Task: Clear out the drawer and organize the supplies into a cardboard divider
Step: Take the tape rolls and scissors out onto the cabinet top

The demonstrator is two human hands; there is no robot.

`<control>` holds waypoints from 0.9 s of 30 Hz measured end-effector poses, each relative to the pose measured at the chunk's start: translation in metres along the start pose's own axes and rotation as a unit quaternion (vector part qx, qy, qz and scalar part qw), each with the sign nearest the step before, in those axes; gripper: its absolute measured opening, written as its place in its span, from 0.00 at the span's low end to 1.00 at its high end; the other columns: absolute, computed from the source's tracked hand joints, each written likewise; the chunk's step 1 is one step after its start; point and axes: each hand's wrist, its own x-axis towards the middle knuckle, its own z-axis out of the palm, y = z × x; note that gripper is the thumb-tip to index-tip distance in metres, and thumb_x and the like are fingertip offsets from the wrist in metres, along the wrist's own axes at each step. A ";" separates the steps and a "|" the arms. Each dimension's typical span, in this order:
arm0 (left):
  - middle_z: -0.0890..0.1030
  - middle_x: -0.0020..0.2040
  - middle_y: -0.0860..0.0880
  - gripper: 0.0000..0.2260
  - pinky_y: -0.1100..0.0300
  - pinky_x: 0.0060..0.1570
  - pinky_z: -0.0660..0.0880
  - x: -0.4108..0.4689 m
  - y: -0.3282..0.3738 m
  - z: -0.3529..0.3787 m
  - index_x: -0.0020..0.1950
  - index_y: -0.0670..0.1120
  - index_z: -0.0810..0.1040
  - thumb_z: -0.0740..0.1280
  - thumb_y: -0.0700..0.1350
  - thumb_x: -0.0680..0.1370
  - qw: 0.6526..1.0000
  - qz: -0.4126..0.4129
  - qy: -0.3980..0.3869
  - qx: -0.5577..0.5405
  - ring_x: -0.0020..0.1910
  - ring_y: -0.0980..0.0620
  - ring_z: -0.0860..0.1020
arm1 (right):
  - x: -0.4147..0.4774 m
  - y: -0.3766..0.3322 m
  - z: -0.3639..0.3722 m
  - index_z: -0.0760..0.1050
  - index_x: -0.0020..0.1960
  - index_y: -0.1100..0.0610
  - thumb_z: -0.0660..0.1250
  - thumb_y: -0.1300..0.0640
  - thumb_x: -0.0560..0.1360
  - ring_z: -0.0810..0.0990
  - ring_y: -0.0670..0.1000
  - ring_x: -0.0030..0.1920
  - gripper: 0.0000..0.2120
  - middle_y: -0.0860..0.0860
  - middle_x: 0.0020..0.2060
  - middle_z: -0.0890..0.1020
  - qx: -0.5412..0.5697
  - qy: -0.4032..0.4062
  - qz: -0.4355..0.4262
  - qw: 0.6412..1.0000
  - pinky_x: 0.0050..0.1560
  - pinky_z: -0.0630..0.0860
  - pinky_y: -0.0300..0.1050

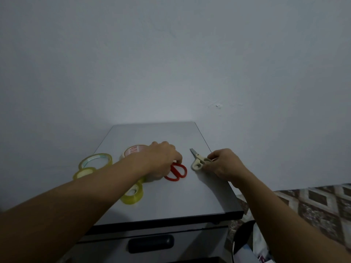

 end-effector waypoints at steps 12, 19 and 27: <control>0.78 0.63 0.51 0.20 0.52 0.58 0.75 -0.009 0.002 0.005 0.69 0.56 0.71 0.62 0.41 0.79 0.996 -0.048 0.048 -0.064 0.60 0.50 0.76 | -0.020 0.006 0.007 0.79 0.60 0.61 0.70 0.49 0.76 0.80 0.55 0.52 0.18 0.56 0.53 0.83 -0.080 0.045 -0.051 0.994 0.54 0.78 0.49; 0.77 0.66 0.54 0.16 0.54 0.62 0.73 -0.055 0.006 -0.019 0.67 0.56 0.75 0.63 0.49 0.79 0.959 -0.130 0.140 -0.211 0.65 0.51 0.74 | -0.050 0.008 0.001 0.72 0.69 0.54 0.70 0.51 0.77 0.76 0.51 0.61 0.23 0.52 0.64 0.77 -0.051 0.081 -0.092 0.991 0.57 0.70 0.42; 0.81 0.54 0.59 0.08 0.62 0.54 0.73 -0.158 0.027 -0.014 0.55 0.52 0.82 0.69 0.45 0.77 0.886 -0.185 0.245 -0.348 0.55 0.58 0.78 | -0.118 -0.006 0.014 0.76 0.56 0.50 0.65 0.57 0.77 0.77 0.50 0.33 0.08 0.48 0.44 0.81 0.024 0.127 -0.142 0.981 0.31 0.73 0.42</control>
